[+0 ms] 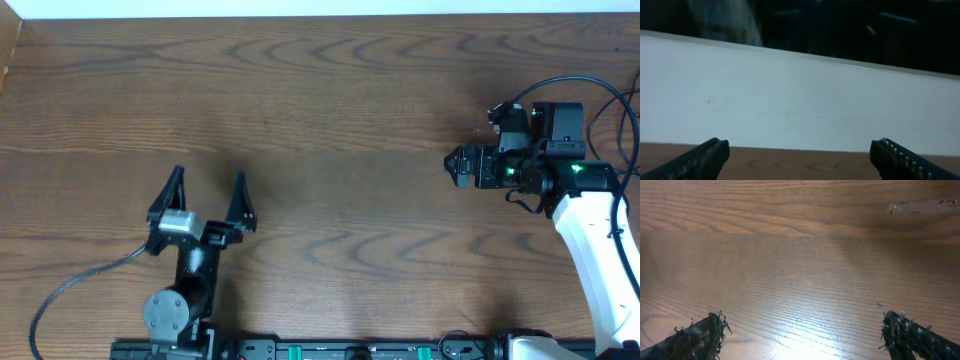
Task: Untangle cables
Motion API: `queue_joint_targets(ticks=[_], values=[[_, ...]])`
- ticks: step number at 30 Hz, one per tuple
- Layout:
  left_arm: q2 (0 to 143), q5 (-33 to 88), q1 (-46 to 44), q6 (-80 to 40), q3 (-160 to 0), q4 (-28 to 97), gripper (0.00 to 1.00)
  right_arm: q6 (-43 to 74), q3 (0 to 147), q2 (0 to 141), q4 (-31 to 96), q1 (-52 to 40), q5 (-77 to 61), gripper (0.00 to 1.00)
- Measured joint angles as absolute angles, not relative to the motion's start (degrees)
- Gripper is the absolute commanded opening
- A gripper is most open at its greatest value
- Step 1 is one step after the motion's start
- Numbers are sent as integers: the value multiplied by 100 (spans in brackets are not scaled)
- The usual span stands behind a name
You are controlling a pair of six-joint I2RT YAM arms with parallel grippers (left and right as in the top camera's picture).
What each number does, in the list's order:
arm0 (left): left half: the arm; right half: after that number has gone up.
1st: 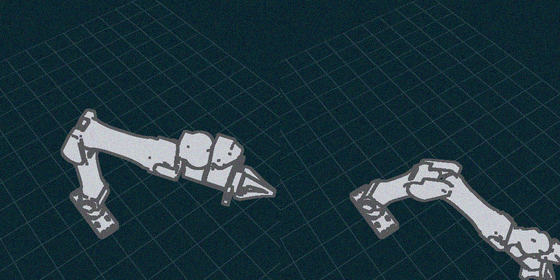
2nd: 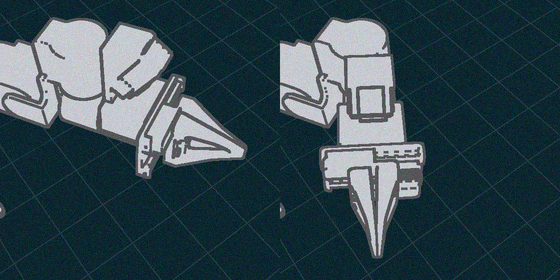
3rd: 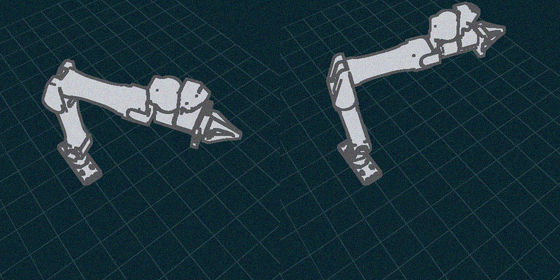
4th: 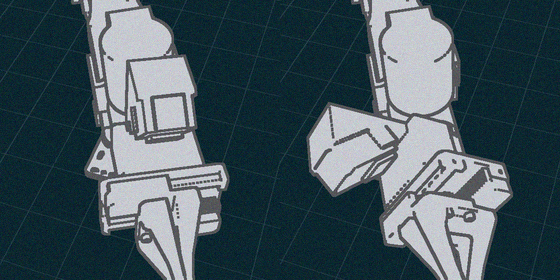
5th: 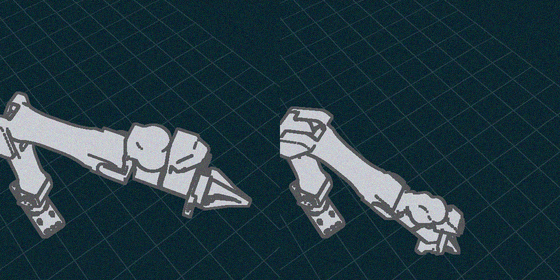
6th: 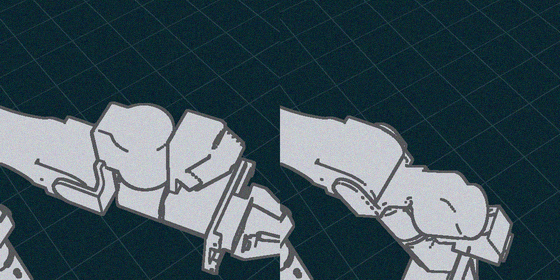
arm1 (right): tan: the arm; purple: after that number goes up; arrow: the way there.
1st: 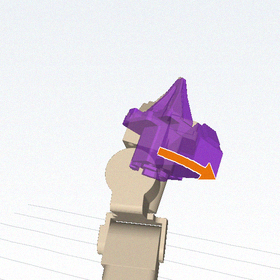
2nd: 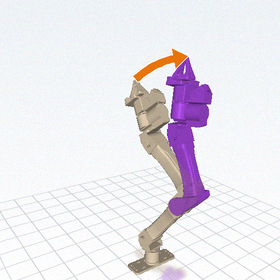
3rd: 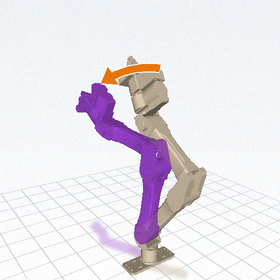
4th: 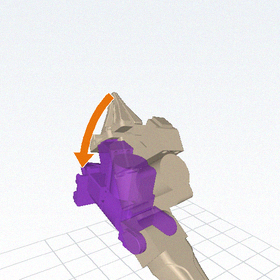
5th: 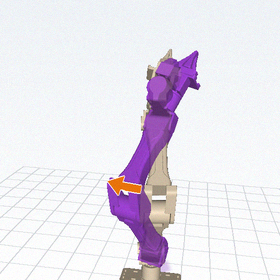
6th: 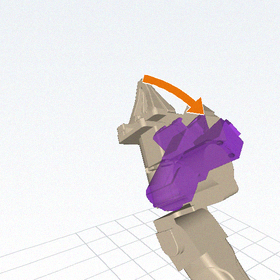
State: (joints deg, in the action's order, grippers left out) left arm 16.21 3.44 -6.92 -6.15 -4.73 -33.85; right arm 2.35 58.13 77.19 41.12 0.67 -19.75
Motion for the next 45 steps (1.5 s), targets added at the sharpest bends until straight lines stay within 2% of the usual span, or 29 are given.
queue_joint_targets(ticks=[2,13,24,38,45], values=[[1369,307,-578,-731,-263,-3367,95,235,5813,7719,4110,67,-1973,99],[132,-19,-416,-996,-34,-1577,95,235,5813,7719,4110,67,-1973,99],[56,-753,-416,-1503,-34,-128,95,235,5813,7719,4110,67,-1975,99],[58,-740,-252,-1343,-78,45,95,235,5813,7719,4112,67,-1973,99],[58,-180,-239,-1170,-132,176,95,235,5813,7719,4112,67,-1975,99]])
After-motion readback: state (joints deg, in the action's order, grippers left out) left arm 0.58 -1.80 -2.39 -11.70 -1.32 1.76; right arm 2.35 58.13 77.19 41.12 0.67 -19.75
